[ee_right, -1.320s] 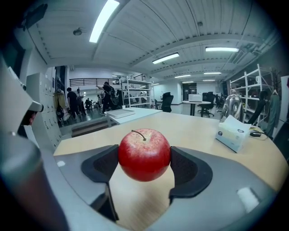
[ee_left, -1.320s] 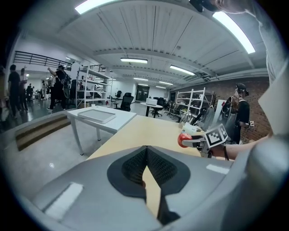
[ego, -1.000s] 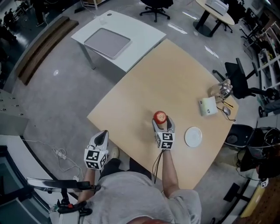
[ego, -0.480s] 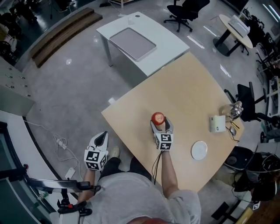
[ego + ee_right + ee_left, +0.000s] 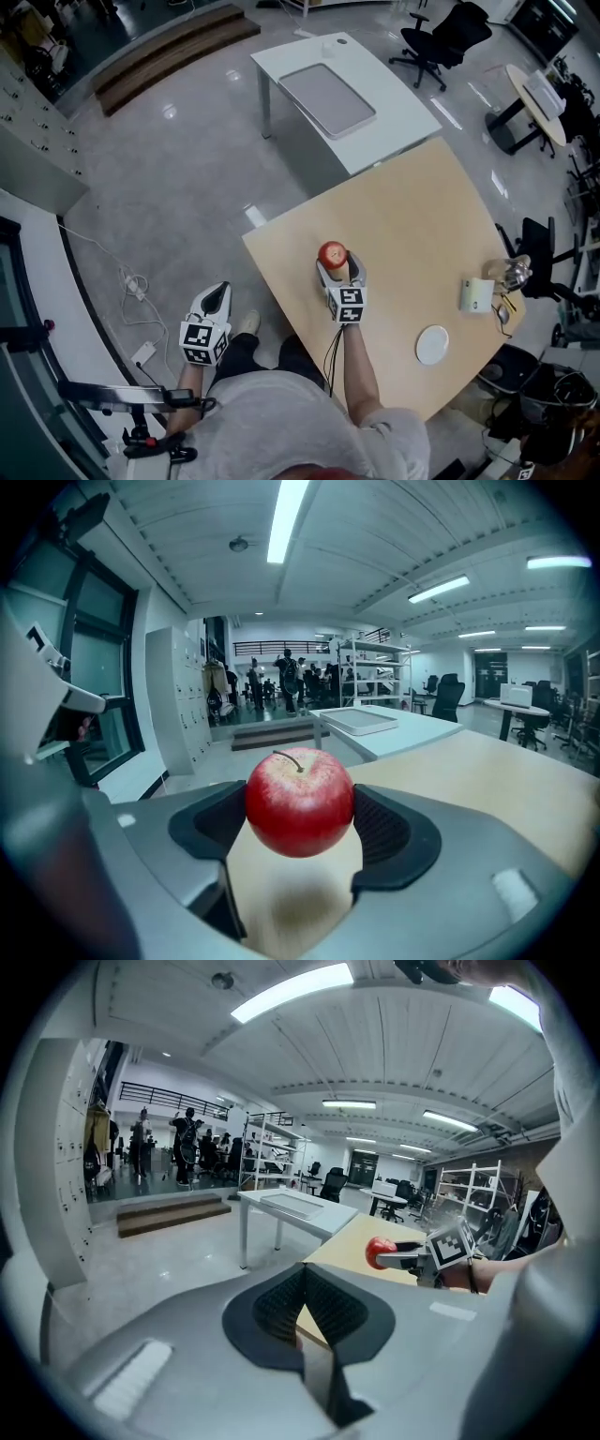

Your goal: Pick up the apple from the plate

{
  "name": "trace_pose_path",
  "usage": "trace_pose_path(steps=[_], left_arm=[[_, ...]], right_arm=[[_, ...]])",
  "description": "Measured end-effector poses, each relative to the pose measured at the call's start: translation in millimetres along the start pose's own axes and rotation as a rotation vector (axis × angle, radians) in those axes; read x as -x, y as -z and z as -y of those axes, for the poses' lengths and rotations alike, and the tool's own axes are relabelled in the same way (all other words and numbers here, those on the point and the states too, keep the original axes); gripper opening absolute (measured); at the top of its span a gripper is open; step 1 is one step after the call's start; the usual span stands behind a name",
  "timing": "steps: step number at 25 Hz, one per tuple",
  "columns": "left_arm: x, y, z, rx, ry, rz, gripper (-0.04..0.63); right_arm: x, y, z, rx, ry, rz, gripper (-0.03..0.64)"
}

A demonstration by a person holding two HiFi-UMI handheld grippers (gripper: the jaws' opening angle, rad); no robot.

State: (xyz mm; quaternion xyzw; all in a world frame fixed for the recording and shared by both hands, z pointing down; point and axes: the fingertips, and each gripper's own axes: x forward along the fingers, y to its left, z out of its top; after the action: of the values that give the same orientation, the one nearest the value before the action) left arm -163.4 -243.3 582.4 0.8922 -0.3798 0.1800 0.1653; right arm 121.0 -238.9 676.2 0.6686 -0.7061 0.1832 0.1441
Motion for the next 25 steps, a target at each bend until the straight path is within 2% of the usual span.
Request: trace_pose_path(steps=[6, 25], left_arm=[[18.5, 3.9, -40.1, 0.041, -0.063, 0.003, 0.02], [49.9, 37.2, -88.8, 0.13, -0.233, -0.014, 0.019]], right_arm=[[-34.7, -12.8, -43.8, 0.045, -0.074, -0.018, 0.365], [-106.3, 0.4, -122.4, 0.138, -0.278, -0.071, 0.365]])
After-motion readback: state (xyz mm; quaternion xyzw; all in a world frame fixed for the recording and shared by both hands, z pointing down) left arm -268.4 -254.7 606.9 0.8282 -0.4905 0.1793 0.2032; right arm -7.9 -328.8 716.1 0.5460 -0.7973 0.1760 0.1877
